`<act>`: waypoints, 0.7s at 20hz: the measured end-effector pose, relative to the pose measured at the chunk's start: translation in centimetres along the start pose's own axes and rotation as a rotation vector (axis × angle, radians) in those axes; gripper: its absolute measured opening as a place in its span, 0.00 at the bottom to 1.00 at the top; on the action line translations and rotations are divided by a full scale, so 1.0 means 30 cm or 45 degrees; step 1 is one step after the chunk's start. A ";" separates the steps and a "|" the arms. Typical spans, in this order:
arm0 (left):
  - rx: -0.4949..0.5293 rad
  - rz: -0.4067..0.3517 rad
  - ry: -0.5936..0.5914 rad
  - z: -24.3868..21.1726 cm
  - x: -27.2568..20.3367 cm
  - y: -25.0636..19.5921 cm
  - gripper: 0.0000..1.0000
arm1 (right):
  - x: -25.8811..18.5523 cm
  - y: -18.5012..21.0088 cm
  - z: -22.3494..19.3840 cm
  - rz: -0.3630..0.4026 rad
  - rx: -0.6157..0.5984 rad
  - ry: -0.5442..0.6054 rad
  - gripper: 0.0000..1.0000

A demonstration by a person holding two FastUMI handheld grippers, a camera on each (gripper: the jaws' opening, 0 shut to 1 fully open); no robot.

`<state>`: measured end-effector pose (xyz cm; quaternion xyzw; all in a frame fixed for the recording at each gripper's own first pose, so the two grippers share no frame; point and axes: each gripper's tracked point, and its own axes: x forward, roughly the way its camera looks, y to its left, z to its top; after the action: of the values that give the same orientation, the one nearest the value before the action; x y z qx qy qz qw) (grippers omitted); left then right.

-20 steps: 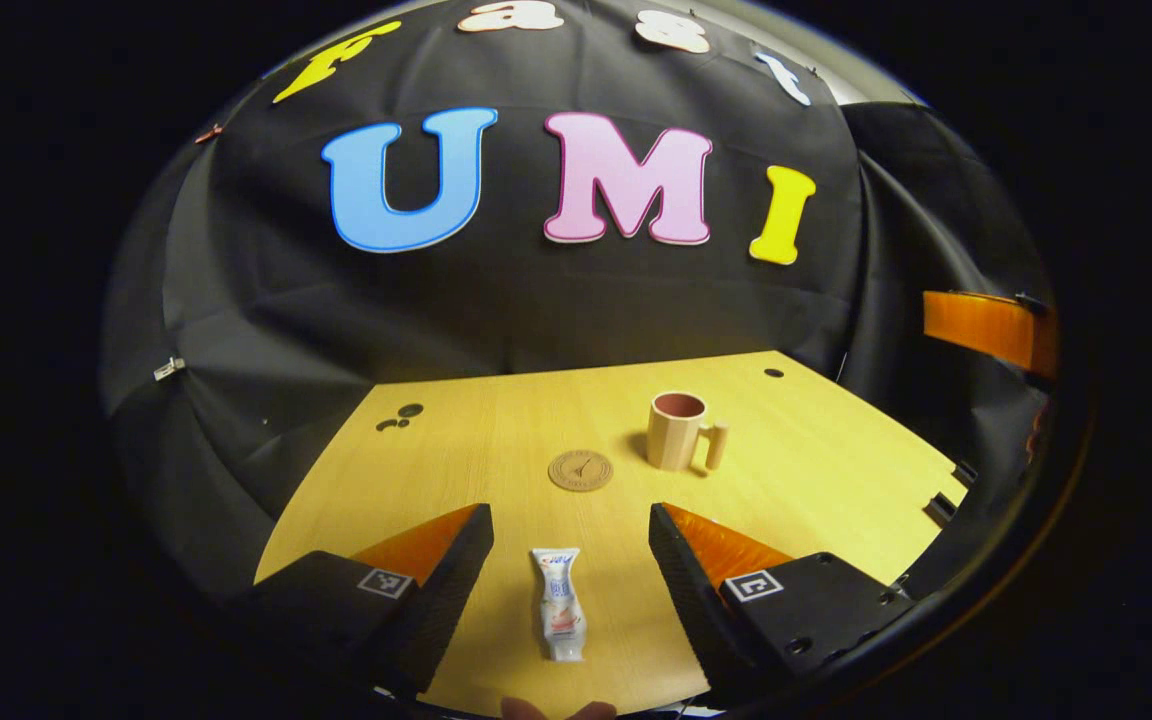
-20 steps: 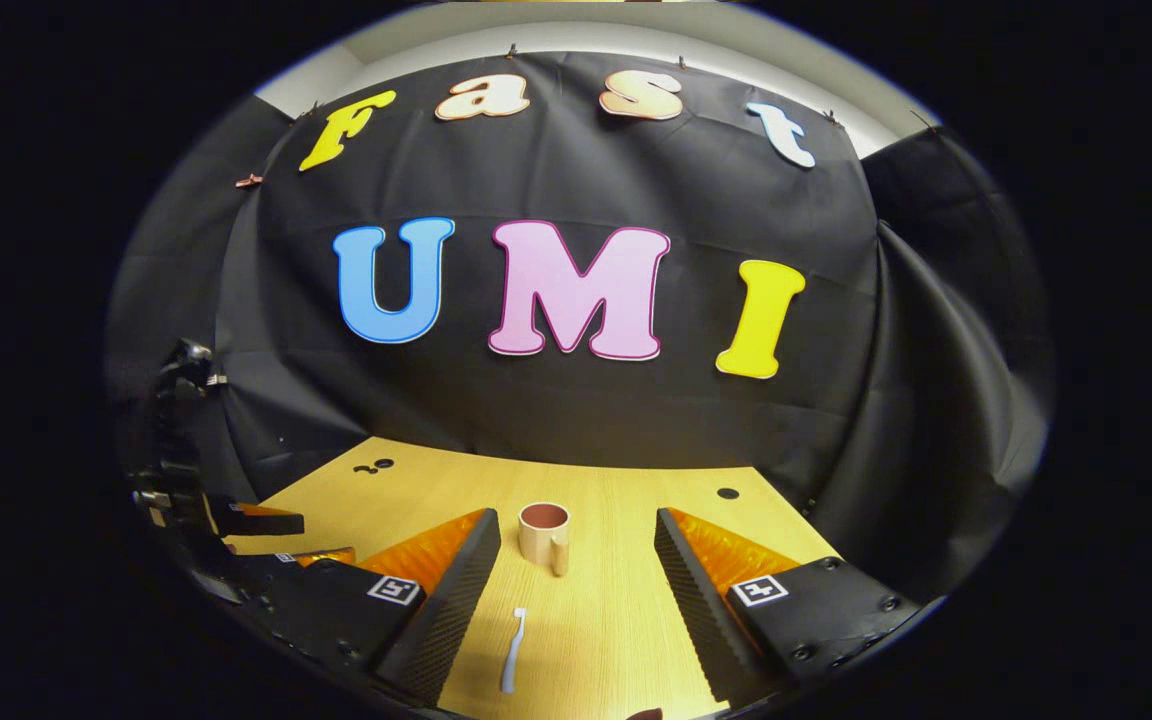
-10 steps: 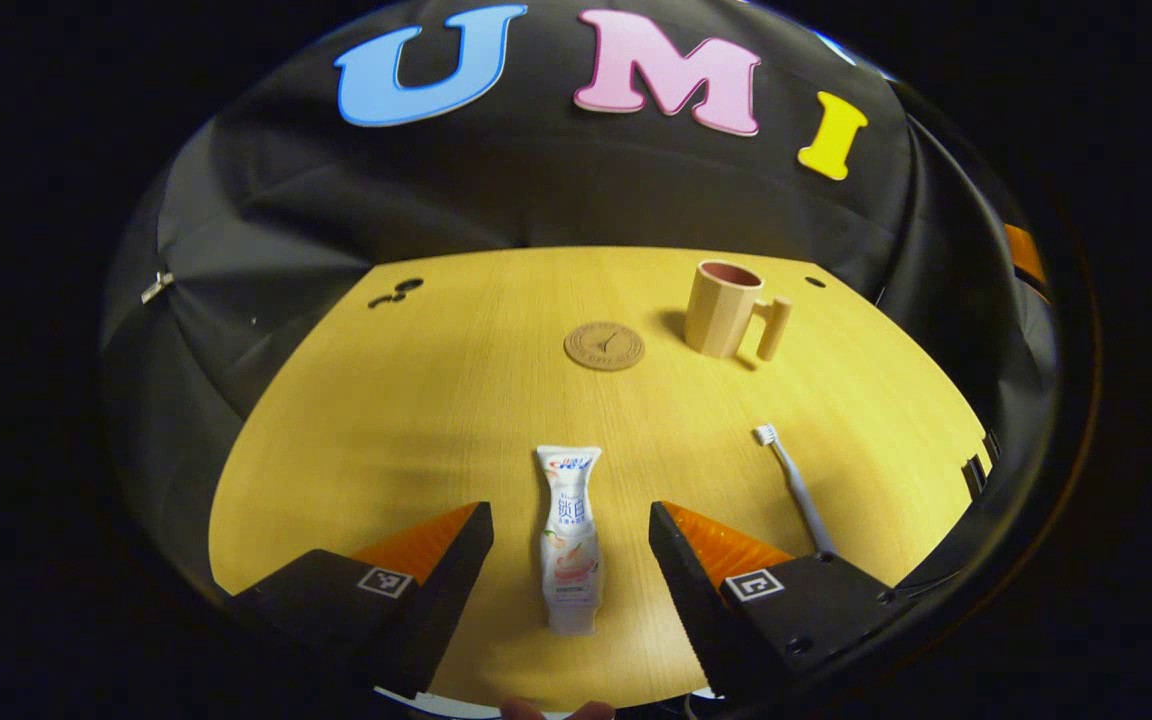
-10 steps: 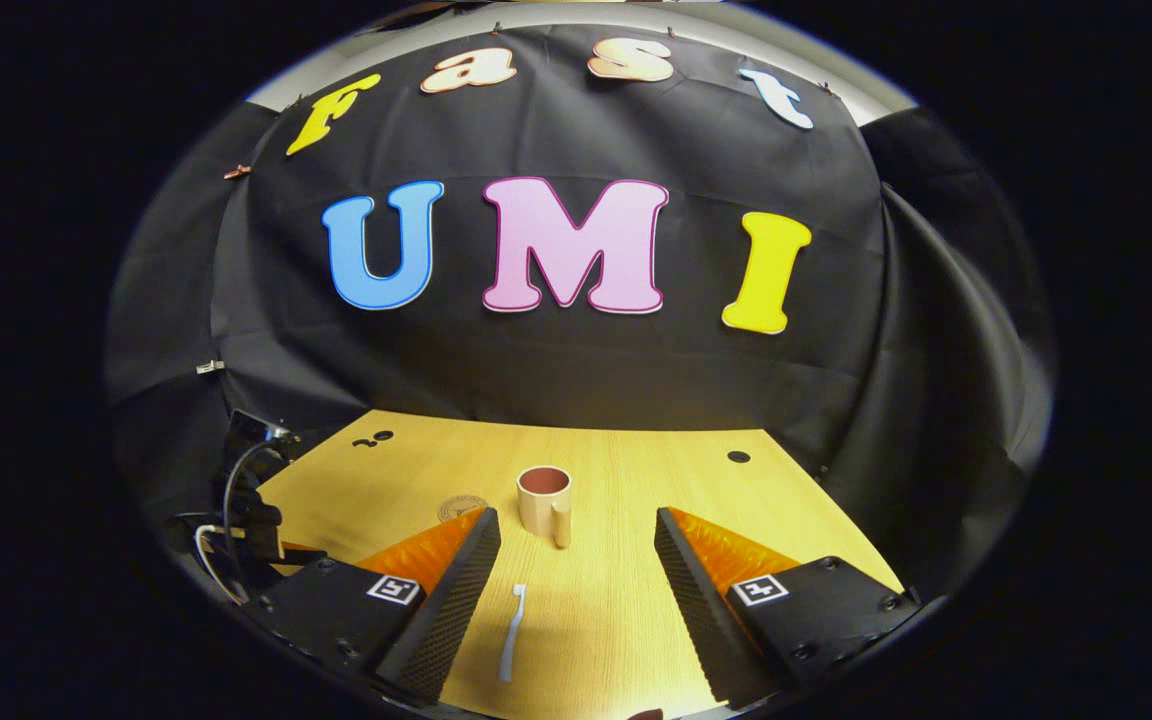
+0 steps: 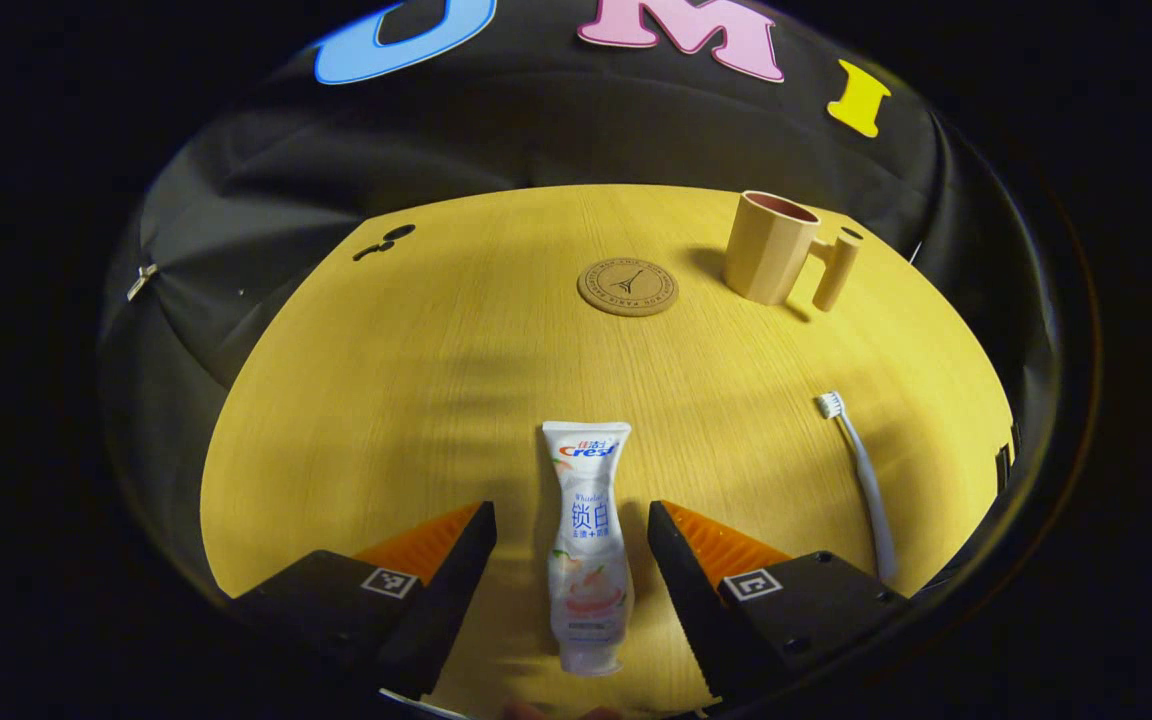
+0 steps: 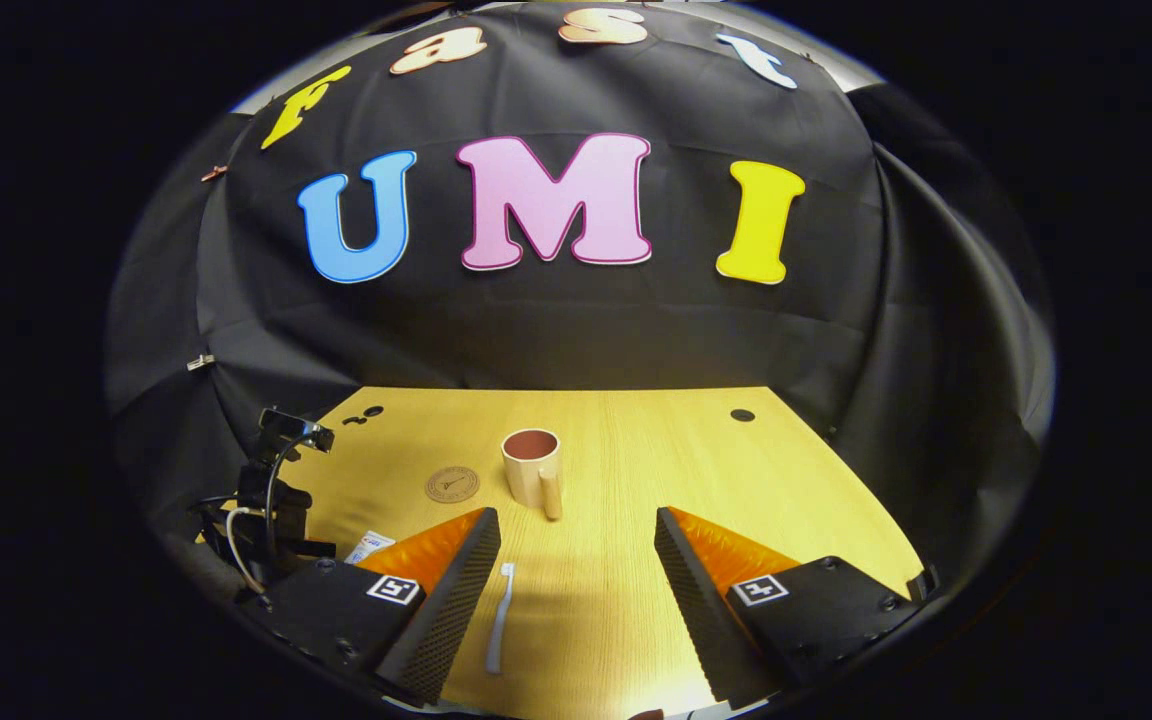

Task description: Put the toothbrush and toothpaste on the desktop into the cup, then pick up the cup and place it on the coaster on the desktop.

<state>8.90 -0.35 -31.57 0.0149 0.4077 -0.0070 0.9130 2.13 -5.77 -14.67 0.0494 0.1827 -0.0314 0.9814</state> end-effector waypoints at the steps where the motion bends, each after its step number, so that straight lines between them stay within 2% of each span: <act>1: 0.009 0.007 0.008 0.000 0.005 0.003 0.89 | 0.013 -0.004 -0.013 0.003 0.009 0.018 0.96; 2: 0.007 0.004 0.018 -0.002 0.011 0.000 0.91 | 0.025 -0.003 -0.023 0.009 0.017 0.037 0.96; 3: 0.007 0.003 0.023 -0.006 0.013 0.000 0.86 | 0.032 -0.003 -0.032 0.016 0.026 0.054 0.96; 6: 0.024 -0.012 0.031 -0.001 0.022 -0.013 0.85 | 0.061 -0.002 -0.079 0.030 0.036 0.114 0.96; 8: 0.010 -0.032 0.054 -0.001 0.025 -0.031 0.79 | 0.061 0.008 -0.109 0.042 0.025 0.164 0.96; 11: -0.015 -0.031 0.080 0.007 0.030 -0.039 0.51 | 0.073 0.036 -0.166 0.072 0.016 0.237 0.97; 12: -0.022 -0.029 0.100 0.005 0.025 -0.038 0.46 | 0.079 0.050 -0.176 0.083 0.025 0.254 0.97; 14: -0.018 -0.037 0.122 0.003 0.033 -0.041 0.43 | 0.088 0.089 -0.196 0.103 0.048 0.300 0.96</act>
<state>9.59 -1.59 -32.26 0.0029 0.4512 -0.0169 0.8923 2.71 -2.59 -20.84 0.0783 0.2939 0.0107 0.9526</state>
